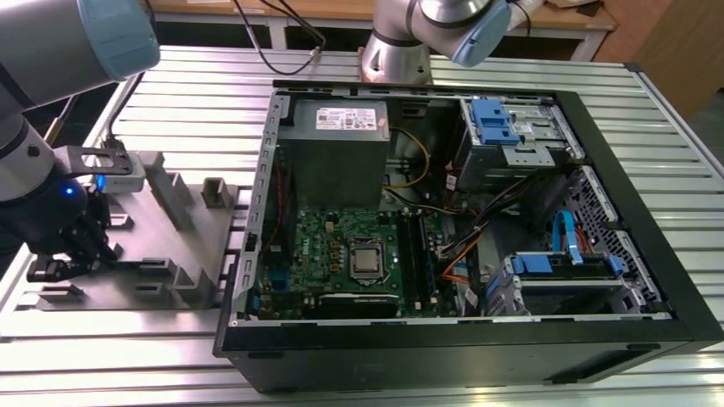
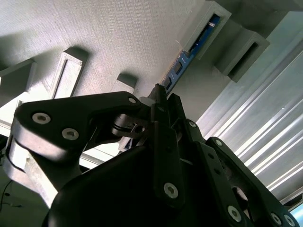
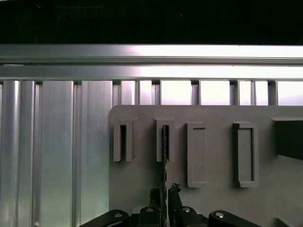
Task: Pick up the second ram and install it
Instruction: 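Pick up the second ram and move it above second insertion slot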
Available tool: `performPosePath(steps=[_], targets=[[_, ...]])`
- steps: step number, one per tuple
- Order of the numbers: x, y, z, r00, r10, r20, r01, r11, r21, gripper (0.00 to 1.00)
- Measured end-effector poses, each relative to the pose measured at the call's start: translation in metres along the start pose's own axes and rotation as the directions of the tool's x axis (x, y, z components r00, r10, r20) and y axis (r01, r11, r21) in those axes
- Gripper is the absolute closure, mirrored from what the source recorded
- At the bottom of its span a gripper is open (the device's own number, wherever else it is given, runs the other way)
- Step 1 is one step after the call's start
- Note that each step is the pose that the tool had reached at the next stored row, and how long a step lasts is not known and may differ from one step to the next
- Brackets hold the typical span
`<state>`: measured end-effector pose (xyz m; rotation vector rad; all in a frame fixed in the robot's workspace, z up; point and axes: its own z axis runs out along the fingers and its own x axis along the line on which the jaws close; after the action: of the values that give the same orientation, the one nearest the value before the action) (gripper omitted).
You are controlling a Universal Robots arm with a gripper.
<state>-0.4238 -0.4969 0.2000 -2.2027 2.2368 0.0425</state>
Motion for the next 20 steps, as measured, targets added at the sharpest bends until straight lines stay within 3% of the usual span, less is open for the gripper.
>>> performPosePath(steps=[2, 3, 20], targets=[[0.0, 0.0, 0.0, 1.0, 0.0, 0.0001, 0.0, 1.0, 0.0001, 0.83], [0.0, 0.0, 0.0, 1.0, 0.0, 0.0001, 0.0, 1.0, 0.0, 0.9], [-0.0001, -0.0002, -0.0011, 1.0, 0.0, -0.0001, 0.0, 1.0, -0.0002, 0.92]])
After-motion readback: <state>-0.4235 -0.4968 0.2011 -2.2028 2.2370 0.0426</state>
